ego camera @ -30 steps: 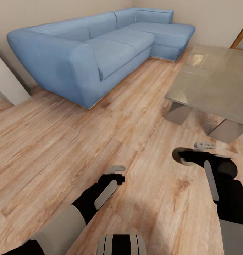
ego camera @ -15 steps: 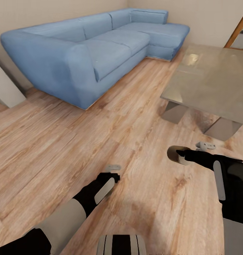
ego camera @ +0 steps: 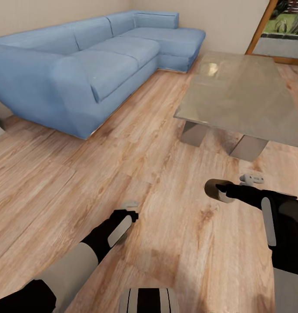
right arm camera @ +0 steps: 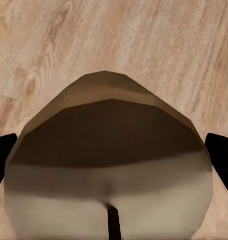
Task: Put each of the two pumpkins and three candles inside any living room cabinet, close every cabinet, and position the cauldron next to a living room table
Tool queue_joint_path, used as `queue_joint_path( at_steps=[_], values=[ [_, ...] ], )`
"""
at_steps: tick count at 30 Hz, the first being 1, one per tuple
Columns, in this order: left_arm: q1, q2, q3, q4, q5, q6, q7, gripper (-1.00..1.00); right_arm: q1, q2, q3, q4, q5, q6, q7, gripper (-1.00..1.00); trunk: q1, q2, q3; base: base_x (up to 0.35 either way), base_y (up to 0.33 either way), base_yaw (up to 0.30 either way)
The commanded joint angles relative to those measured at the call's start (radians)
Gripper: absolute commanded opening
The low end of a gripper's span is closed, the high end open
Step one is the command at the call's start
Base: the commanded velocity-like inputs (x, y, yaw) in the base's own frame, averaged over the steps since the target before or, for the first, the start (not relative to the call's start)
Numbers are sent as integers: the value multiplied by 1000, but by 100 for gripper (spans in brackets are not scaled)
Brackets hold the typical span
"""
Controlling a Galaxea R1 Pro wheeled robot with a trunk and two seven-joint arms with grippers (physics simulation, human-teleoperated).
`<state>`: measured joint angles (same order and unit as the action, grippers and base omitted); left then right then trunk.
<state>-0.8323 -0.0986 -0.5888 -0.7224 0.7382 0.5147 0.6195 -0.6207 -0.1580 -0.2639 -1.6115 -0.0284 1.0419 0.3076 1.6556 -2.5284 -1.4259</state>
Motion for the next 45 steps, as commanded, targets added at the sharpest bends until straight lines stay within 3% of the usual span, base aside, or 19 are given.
queue_joint_path(
  at_steps=[1, 13, 14, 16, 20, 31, 38, 45],
  values=[
    [-1, 4, 5, -2, 8, 4, 9, 100, -1, 0, -3, -1, -5, 5, 1, -100, 0, 0, -1, 0, 0, -180],
    [-4, 57, 21, -5, 9, 7, -33, 100, -1, 2, -5, -1, -6, 5, 33, -100, 0, 0, -1, 0, 0, -41],
    [-4, 64, 21, -5, 10, 7, -38, 100, -1, 2, -6, -1, -6, 5, 41, -100, 0, 0, -1, 0, 0, -4],
    [-2, 102, 23, -5, 17, 5, -61, 100, -1, 2, -6, -1, -5, 5, 76, -100, 0, 0, -1, 0, 0, -2],
    [3, 129, 23, -5, 16, 3, -99, 100, -1, 2, -5, -1, -5, 5, 97, -100, 0, 0, -1, 0, 0, -1],
    [8, 127, 21, -6, 15, -3, -107, 100, 0, 2, -2, -1, -5, 5, 105, -100, 0, 0, -1, 0, 0, 0],
    [8, 128, 22, -6, 15, -4, -108, 100, 2, 2, -1, -1, -4, 5, 105, -100, 3, -2, -28, 0, 0, 0],
    [9, 128, 23, -6, 16, -4, -107, 100, 4, 2, -1, -1, -4, 5, 105, -100, 3, -2, -32, 0, 0, 0]
  ],
)
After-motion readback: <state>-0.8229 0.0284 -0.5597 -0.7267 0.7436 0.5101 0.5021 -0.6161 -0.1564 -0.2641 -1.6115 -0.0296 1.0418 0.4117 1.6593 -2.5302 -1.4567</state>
